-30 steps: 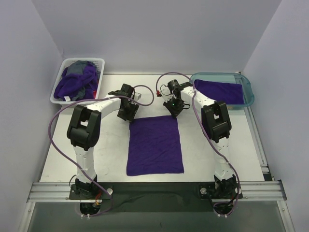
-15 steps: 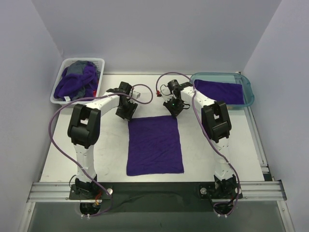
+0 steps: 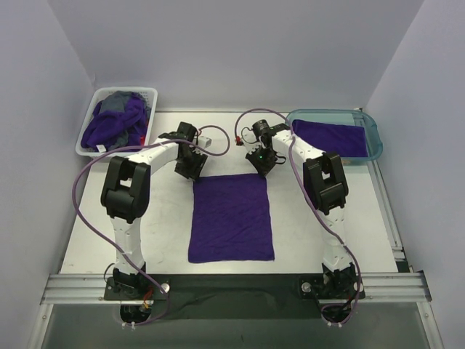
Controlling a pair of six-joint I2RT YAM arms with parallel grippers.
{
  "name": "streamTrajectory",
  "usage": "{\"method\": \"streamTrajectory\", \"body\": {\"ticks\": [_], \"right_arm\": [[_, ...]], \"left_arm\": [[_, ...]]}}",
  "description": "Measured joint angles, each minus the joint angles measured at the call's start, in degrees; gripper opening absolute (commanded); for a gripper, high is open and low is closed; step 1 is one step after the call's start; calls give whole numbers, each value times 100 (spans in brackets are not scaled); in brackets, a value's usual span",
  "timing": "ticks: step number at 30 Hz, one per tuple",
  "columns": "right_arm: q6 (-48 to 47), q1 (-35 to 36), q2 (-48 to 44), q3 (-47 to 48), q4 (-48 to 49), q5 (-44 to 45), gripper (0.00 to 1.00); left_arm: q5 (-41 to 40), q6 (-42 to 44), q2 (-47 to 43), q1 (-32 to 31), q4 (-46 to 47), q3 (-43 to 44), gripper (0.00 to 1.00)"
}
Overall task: Fold and stack the towels
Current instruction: Fold the towel
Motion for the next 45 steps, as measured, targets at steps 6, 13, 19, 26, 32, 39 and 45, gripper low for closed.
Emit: {"method": "streamTrajectory", "body": {"ticks": [6,13,19,26,32,39,45], "right_arm": [[-11,0,0,0,2,0,0],[-15,0,0,-2,2,2,0],[-15,0,0,-4,2,2,0],[-13,0,0,-4,4,2,0],[-15,0,0,-4,4,2,0],[-15,0,0,-4,4,2,0],[-15,0,-2,-4,4,0,0]], "left_arm": [[81,44,-105,0,26,13,52],[195,105,-111,-2,72,179,50],[240,166,-22,-13,48,179,49],[162,201,186,-33,-9,236,47],[66,214,328,-35,-50,433,35],[11,295,337,-35,-48,437,17],[55,330,337,-37,-48,433,0]]}}
